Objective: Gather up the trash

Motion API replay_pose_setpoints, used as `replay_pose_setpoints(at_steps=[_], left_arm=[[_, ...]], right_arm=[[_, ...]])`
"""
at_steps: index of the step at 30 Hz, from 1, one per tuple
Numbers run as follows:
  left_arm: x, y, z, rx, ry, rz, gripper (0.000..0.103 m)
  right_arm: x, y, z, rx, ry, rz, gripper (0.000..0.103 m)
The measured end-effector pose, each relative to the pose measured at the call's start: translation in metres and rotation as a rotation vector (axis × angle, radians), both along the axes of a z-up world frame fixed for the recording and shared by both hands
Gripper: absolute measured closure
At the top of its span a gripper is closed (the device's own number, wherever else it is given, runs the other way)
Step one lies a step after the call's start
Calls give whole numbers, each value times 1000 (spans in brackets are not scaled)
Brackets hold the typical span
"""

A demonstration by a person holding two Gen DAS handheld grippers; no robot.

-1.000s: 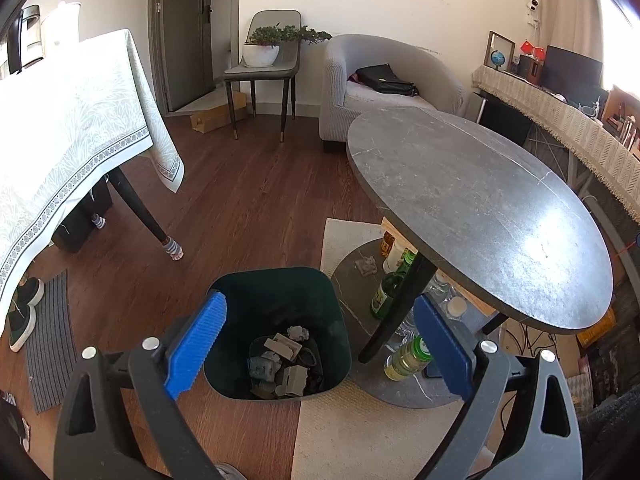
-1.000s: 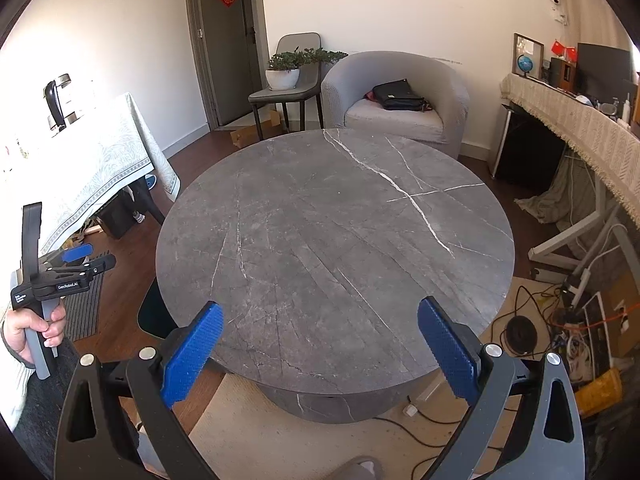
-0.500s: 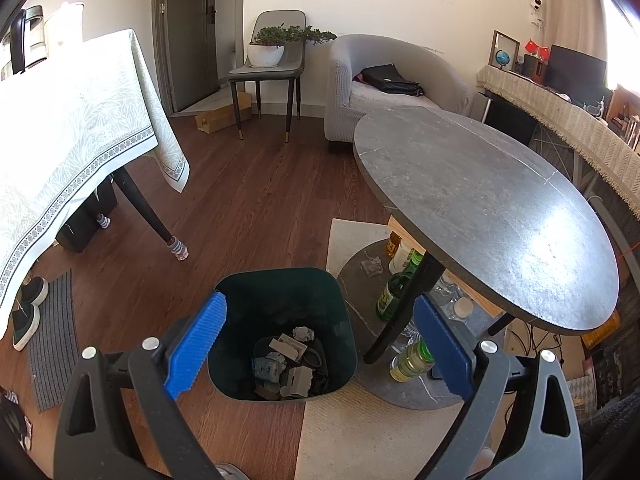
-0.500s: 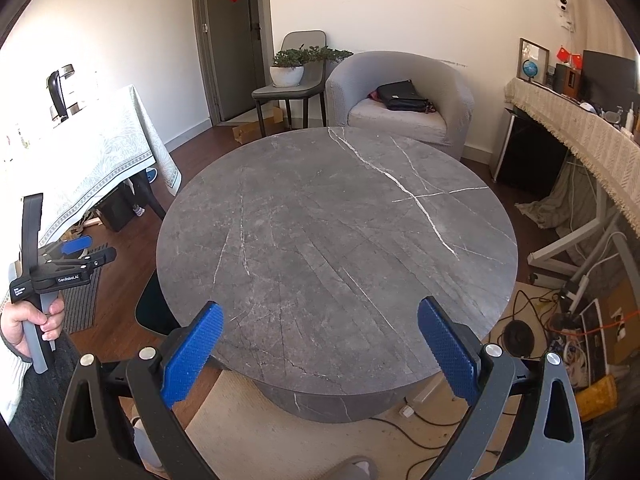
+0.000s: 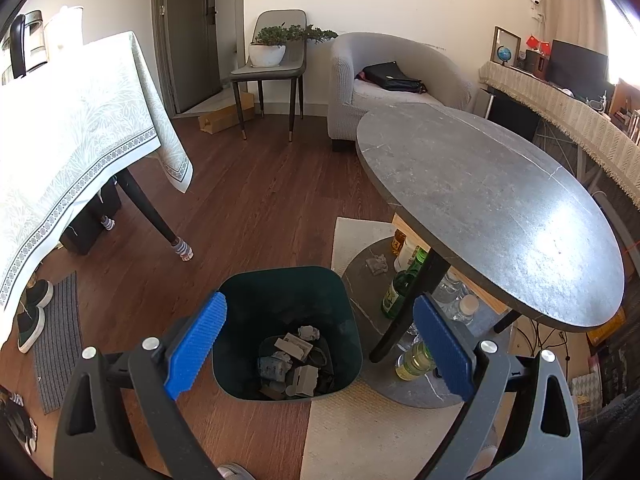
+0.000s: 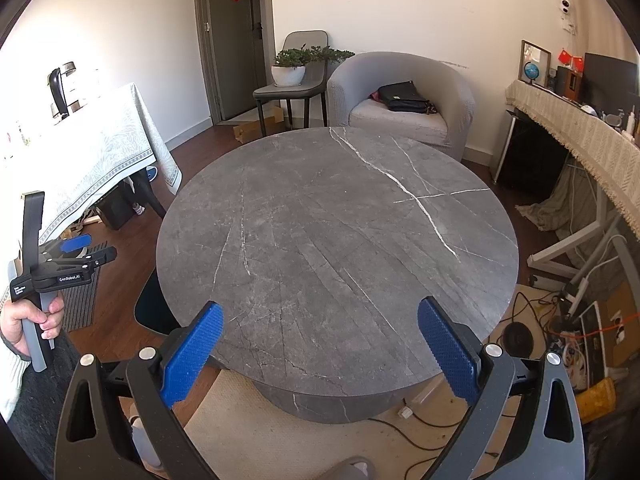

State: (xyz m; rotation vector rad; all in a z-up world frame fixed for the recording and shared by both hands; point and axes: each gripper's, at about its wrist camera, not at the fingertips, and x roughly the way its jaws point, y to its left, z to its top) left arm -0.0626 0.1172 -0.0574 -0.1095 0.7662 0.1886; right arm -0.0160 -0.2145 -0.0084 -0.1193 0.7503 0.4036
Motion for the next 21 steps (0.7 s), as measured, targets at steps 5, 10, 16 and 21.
replay_pose_setpoints(at_steps=[5,10,16,21], left_arm=[[0,-1,0,3,0,-2,7],[0,-1,0,3,-1,-2,7],[0,0,0,4,2,1,7],[0,-1,0,9,4,0,7]], right_arm=[[0,-1,0,-1,2,-2,4],[0,-1,-1,-1,3,-1,4],[1,-1,-1,1,3,-2,4],[1,0,-1,-1,5,-2,4]])
